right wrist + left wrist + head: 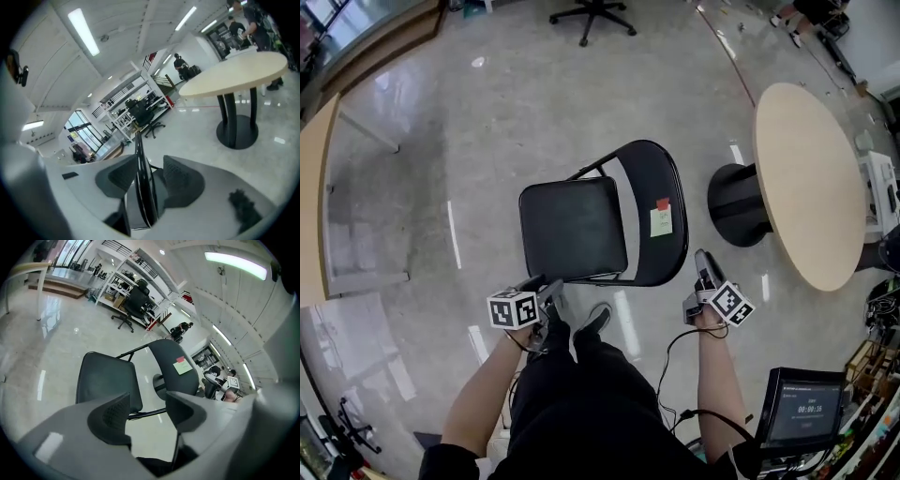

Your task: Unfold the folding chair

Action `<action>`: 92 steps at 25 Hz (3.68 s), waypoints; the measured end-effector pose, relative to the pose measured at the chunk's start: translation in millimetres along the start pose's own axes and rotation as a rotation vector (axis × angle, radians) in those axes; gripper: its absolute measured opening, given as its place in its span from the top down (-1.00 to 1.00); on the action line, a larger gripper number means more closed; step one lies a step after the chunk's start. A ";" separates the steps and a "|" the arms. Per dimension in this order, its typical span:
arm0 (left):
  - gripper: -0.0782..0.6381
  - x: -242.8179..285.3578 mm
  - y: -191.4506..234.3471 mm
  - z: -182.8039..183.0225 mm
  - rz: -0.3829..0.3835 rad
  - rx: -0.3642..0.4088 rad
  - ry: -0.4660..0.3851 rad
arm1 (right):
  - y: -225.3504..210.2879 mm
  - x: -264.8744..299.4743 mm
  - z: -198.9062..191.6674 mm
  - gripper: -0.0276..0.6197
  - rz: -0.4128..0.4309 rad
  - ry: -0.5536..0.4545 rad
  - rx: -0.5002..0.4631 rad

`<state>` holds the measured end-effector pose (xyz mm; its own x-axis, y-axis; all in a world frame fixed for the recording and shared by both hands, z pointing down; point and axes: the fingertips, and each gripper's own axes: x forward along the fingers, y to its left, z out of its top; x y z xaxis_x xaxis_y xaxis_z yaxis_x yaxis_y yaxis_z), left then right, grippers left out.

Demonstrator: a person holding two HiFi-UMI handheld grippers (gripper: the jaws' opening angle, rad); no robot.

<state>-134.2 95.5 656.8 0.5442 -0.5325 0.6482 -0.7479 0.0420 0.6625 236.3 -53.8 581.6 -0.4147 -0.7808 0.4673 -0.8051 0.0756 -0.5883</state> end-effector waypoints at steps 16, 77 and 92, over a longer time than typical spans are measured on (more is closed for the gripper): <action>0.18 -70.7 -155.9 66.3 -0.227 0.137 -0.198 | 235.5 -45.1 25.8 0.37 0.438 -0.043 -0.157; 0.76 -157.9 -219.5 124.4 -0.256 0.496 -0.443 | 371.1 -88.7 -2.9 0.91 0.618 -0.021 -0.653; 0.76 -156.8 -222.7 121.4 -0.259 0.512 -0.439 | 371.5 -90.8 -1.0 0.91 0.627 -0.031 -0.650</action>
<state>-99.1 67.0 361.9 0.6057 -0.7670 0.2120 -0.7585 -0.4759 0.4452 -25.5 45.9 321.2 -0.8541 -0.4939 0.1630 -0.5198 0.8211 -0.2357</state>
